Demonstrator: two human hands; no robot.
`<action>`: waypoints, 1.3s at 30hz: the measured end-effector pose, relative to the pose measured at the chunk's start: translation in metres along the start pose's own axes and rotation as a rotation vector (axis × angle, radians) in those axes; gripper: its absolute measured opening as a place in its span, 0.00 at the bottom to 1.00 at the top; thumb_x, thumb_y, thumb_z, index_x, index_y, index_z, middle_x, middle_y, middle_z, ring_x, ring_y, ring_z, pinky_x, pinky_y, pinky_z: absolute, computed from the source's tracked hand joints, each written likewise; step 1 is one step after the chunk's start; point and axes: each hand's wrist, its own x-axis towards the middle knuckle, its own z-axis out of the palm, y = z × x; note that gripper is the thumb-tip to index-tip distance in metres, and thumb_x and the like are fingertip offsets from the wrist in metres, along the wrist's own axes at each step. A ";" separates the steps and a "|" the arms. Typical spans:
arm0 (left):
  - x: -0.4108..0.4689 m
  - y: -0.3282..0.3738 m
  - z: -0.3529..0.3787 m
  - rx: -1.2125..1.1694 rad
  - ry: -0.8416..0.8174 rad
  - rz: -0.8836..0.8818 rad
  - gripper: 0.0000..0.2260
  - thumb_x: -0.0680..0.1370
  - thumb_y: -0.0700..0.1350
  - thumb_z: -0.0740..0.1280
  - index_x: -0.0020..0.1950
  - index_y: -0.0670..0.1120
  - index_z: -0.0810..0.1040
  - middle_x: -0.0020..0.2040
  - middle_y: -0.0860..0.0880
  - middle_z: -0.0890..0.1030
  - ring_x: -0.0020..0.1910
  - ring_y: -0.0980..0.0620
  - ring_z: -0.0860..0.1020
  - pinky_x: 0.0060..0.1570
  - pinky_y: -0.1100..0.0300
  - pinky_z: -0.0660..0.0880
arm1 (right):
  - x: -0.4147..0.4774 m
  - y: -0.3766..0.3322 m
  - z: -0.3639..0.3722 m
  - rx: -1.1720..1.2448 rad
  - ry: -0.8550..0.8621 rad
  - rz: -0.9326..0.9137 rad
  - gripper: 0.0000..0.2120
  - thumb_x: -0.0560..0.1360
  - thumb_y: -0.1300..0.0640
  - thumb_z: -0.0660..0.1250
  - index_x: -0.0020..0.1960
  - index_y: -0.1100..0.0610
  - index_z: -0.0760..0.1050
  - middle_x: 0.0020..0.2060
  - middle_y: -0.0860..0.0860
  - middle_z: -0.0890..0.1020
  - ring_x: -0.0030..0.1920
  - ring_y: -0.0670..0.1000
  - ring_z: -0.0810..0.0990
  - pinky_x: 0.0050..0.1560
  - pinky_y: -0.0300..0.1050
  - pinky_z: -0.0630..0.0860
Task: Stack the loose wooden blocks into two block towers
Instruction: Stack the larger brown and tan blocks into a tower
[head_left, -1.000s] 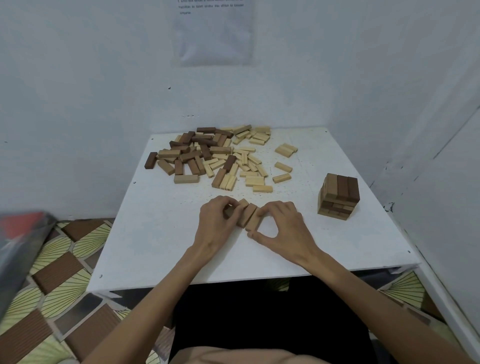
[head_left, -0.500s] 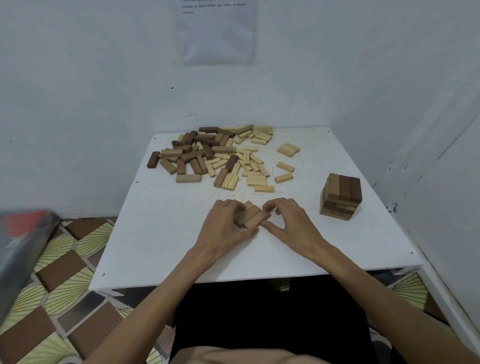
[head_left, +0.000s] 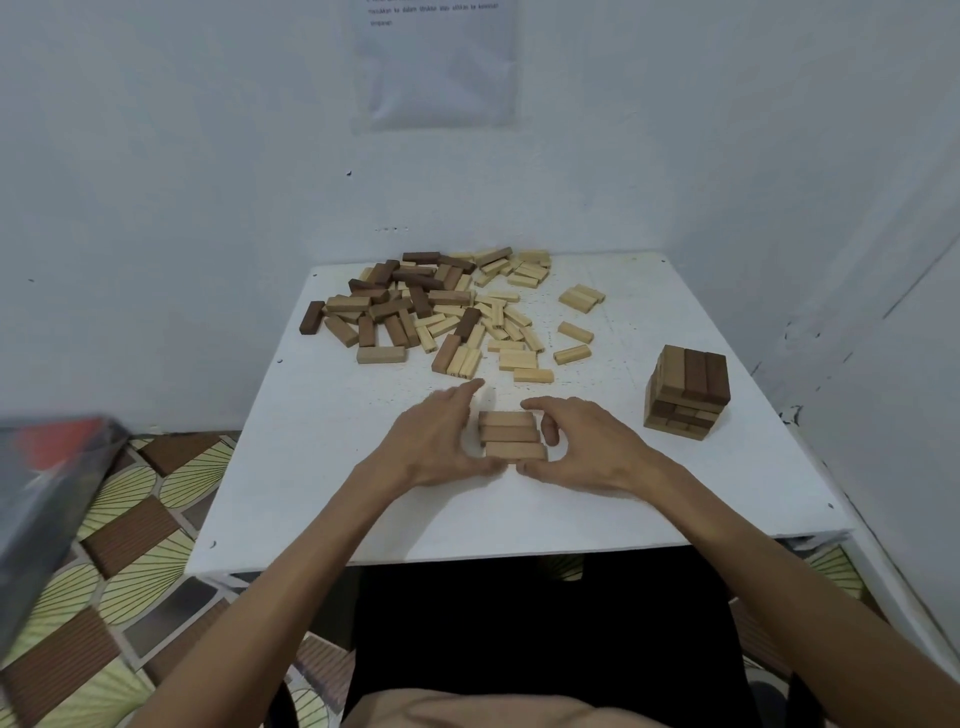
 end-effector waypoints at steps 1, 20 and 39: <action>0.001 0.001 -0.003 0.015 -0.055 -0.027 0.50 0.70 0.67 0.74 0.82 0.50 0.55 0.58 0.51 0.78 0.57 0.47 0.76 0.56 0.50 0.75 | 0.003 -0.002 -0.003 -0.012 -0.030 0.013 0.38 0.71 0.35 0.74 0.76 0.46 0.66 0.47 0.42 0.78 0.52 0.44 0.75 0.56 0.49 0.77; 0.015 0.006 -0.017 -0.085 -0.237 0.023 0.25 0.72 0.51 0.78 0.66 0.46 0.75 0.50 0.50 0.81 0.48 0.49 0.78 0.48 0.55 0.77 | 0.030 -0.012 -0.020 0.020 -0.219 0.089 0.34 0.66 0.41 0.82 0.67 0.49 0.73 0.47 0.47 0.81 0.51 0.47 0.75 0.50 0.47 0.76; 0.014 0.006 -0.021 0.120 -0.174 0.041 0.41 0.70 0.64 0.75 0.78 0.52 0.64 0.59 0.55 0.75 0.59 0.51 0.75 0.53 0.53 0.74 | 0.031 -0.028 -0.027 -0.051 -0.258 0.144 0.32 0.67 0.44 0.82 0.65 0.51 0.73 0.47 0.47 0.75 0.50 0.49 0.75 0.42 0.44 0.70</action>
